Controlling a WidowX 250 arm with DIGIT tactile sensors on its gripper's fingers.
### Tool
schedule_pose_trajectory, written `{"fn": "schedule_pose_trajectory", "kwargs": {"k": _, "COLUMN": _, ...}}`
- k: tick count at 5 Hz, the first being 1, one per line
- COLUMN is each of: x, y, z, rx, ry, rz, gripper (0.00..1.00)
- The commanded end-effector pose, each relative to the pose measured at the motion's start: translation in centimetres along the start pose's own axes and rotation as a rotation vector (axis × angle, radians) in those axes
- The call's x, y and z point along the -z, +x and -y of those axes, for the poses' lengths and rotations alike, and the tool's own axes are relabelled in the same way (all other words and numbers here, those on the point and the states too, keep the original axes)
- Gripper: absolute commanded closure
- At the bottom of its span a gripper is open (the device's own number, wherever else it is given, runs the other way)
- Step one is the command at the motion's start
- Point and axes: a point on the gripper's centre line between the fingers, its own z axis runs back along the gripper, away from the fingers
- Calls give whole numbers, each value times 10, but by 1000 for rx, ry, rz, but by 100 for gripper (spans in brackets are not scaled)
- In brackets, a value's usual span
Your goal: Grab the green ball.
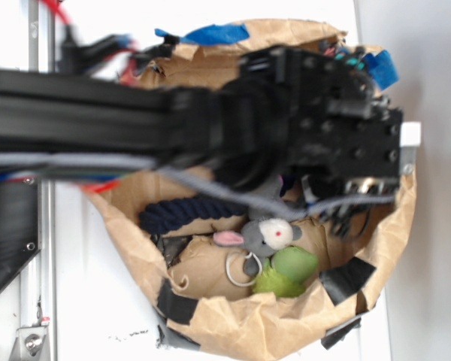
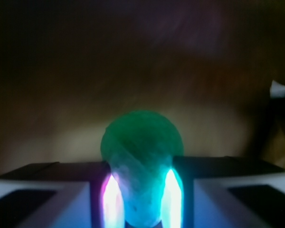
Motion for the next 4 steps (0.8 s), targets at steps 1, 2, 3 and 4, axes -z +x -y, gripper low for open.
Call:
{"fn": "schedule_pose_trajectory", "kwargs": {"k": 1, "x": -81, "y": -48, "z": -2, "rx": 106, "ry": -60, "rz": -15, "gripper": 100}}
{"fn": "schedule_pose_trajectory", "kwargs": {"k": 2, "x": -97, "y": -67, "z": -9, "rx": 132, "ry": -65, "rz": -47, "gripper": 100}}
{"fn": "schedule_pose_trajectory", "kwargs": {"k": 3, "x": -99, "y": -73, "z": -11, "rx": 136, "ry": -64, "rz": -58, "gripper": 100}}
{"fn": "schedule_pose_trajectory", "kwargs": {"k": 4, "x": -95, "y": -71, "z": -8, "rx": 122, "ry": -44, "rz": -60, "gripper": 100}}
